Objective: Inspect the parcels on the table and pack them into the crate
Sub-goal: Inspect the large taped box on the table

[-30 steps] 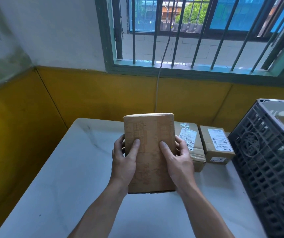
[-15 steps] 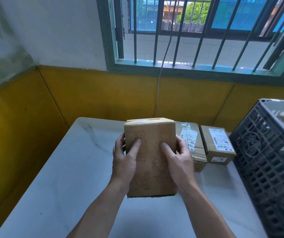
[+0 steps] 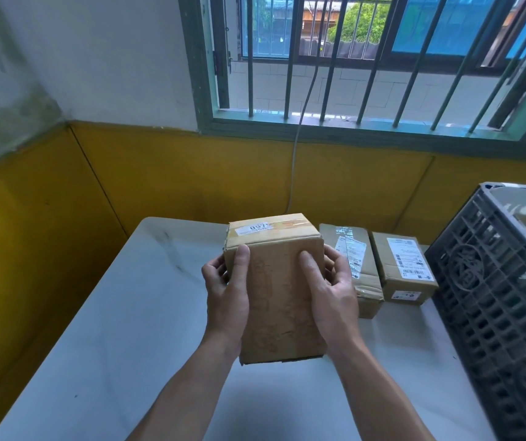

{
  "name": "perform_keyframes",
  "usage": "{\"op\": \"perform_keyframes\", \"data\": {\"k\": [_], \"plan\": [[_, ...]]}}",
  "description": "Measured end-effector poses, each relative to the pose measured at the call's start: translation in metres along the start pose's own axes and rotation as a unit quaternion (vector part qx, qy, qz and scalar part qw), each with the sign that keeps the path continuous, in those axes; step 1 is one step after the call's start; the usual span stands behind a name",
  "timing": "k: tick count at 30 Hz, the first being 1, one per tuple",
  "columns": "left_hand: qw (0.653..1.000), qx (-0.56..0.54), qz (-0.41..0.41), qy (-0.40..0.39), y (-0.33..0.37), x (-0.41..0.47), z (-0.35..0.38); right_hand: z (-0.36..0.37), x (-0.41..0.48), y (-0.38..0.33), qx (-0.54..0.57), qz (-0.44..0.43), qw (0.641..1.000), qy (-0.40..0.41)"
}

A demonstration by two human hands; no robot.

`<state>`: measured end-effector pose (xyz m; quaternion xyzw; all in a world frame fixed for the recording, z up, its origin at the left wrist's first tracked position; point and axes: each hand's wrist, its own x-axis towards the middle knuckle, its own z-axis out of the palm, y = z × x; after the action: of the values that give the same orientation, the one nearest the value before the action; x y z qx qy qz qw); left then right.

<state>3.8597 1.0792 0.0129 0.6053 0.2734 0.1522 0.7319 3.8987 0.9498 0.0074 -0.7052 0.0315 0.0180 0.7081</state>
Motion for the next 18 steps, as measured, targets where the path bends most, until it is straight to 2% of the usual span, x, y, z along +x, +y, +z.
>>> {"op": "perform_keyframes", "data": {"k": [5, 11, 18], "plan": [[1.000, -0.014, -0.008, 0.004, -0.0036, 0.0000, -0.0001, 0.0020, 0.0004, -0.0035, 0.001, -0.002, 1.000, 0.017], [1.000, -0.003, 0.021, -0.015, -0.0052, -0.0022, -0.0009, 0.0029, -0.0010, 0.0003, 0.020, 0.024, 1.000, 0.002], [1.000, -0.009, 0.011, 0.002, -0.0028, -0.0026, -0.0038, 0.0010, 0.0013, 0.0007, 0.004, 0.033, 0.999, 0.022]]}}
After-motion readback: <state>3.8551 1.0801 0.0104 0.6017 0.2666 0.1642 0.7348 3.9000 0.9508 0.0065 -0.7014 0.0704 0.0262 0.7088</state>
